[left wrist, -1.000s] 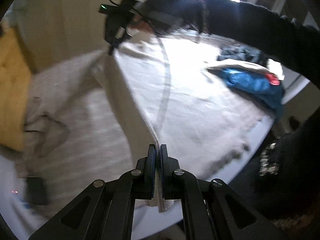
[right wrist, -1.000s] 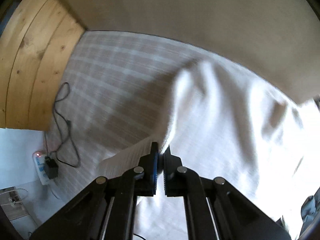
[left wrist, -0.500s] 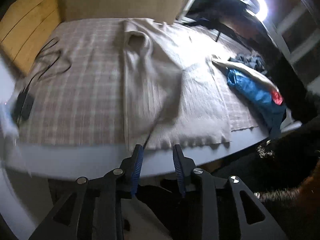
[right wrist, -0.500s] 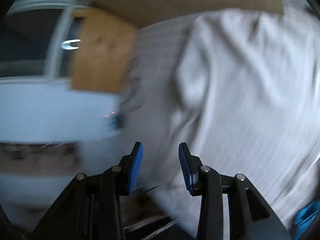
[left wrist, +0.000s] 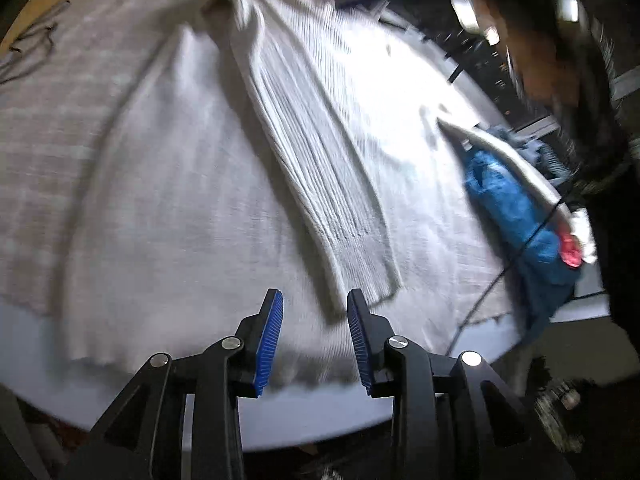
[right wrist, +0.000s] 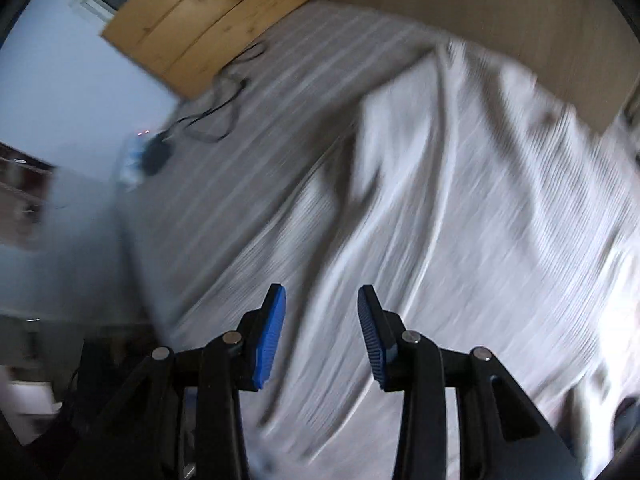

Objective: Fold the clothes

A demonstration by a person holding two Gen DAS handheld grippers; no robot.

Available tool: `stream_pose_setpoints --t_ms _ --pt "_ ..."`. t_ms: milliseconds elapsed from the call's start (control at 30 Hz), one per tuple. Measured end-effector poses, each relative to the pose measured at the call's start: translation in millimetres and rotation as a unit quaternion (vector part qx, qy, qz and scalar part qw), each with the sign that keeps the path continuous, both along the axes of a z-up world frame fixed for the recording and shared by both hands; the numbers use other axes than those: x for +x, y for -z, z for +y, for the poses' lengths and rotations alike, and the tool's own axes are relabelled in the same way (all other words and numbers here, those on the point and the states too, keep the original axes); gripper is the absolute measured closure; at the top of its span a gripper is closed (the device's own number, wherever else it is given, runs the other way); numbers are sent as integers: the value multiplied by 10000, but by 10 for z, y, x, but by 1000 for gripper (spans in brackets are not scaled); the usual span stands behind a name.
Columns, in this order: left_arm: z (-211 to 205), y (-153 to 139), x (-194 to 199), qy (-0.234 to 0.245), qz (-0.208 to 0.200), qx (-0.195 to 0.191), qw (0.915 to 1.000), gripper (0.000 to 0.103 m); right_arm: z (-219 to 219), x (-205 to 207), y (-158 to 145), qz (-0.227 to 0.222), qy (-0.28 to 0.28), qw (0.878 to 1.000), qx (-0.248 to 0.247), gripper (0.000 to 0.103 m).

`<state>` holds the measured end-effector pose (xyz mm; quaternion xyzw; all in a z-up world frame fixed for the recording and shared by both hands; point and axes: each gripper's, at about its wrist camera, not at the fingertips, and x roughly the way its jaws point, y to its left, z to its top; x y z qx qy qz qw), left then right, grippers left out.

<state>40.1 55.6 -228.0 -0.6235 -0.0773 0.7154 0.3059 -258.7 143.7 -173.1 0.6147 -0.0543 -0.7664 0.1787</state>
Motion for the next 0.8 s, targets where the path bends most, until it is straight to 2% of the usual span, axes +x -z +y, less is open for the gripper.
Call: stream_pose_setpoints --t_ms 67,133,267,300,333,367,433,467,500,533,633,800 --pt "165 90 23 101 -85 -45 9999 70 32 -214 111 33 126 9998 126 66" --pt "244 99 34 136 92 -171 9997 69 -1 -494 225 59 207 9995 210 66" --pt "192 112 4 -132 71 16 9999 72 -339 -878 370 281 -46 9951 947 65" --pt "159 123 8 -206 61 80 9997 78 -422 -969 440 268 -119 9930 1141 65" --pt "131 129 11 -249 65 130 9996 95 -478 -1056 504 249 -173 9905 1343 65" --pt "103 135 13 -292 68 180 9994 98 -520 -1131 559 251 -215 9875 1543 65" --pt "47 147 19 -378 75 281 9989 98 -554 -1254 651 303 -240 9812 1892 66" --pt "18 138 25 -401 88 342 9986 98 -510 -1278 669 272 -213 9812 1897 68" --pt "-16 91 41 -388 128 412 9983 99 -481 -1318 707 191 -159 9839 1771 89" --pt "-56 35 58 -394 188 449 9980 99 -450 -1365 742 84 -58 9870 1606 96" --pt "-257 -145 84 -447 271 611 9968 99 -338 -1458 714 -68 255 9927 1177 95" --pt "-648 -148 -17 -779 281 332 9960 99 -193 -1597 616 -188 616 9956 686 96"
